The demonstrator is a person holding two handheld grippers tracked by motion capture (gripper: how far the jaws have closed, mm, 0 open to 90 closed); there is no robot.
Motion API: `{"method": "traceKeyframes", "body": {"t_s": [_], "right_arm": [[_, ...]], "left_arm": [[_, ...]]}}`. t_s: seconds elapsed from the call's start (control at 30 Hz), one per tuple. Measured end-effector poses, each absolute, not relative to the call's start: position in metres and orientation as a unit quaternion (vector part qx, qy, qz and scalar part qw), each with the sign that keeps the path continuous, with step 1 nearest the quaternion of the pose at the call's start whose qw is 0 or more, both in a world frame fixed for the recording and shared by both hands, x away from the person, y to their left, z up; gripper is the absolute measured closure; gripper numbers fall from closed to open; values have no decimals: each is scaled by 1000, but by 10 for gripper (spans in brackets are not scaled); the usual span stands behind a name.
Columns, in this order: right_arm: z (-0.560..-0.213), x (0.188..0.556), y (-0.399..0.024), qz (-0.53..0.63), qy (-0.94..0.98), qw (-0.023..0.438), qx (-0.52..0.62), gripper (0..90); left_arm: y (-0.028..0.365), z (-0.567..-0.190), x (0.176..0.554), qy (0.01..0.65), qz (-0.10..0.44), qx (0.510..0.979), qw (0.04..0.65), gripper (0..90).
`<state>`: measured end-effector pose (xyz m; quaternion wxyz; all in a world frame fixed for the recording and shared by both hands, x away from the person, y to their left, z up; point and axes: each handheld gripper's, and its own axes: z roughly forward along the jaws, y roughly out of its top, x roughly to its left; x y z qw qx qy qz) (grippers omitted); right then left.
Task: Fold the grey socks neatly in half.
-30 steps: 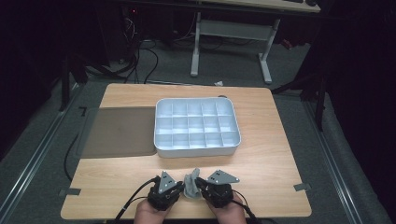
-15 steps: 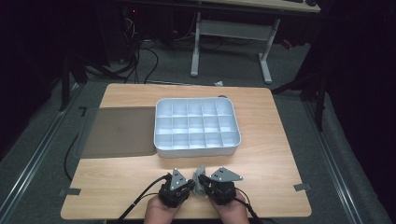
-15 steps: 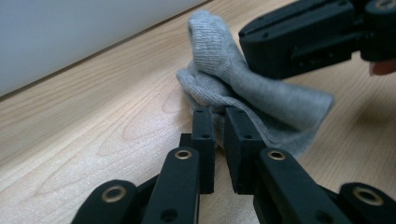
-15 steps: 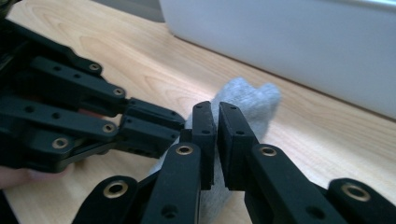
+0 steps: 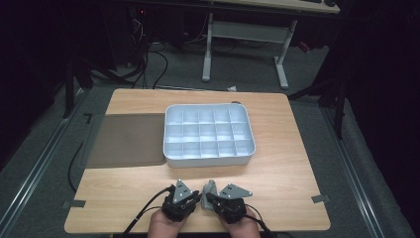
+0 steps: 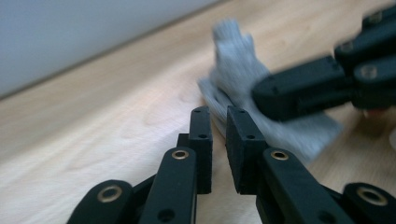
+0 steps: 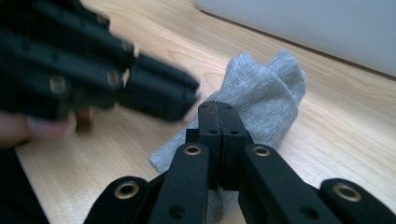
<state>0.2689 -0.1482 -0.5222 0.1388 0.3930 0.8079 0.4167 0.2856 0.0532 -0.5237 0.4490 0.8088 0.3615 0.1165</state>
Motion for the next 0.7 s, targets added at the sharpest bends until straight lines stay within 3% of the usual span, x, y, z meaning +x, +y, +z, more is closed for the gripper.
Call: {"method": "traceKeyframes", "body": {"t_s": [0.33, 0.7], "right_arm": [[-523, 265, -129, 426, 820, 119, 364, 900], [-524, 261, -117, 429, 827, 115, 344, 900]], "left_arm": [[60, -501, 279, 345, 127, 785, 498, 824], [59, -509, 284, 347, 104, 790, 495, 868]]}}
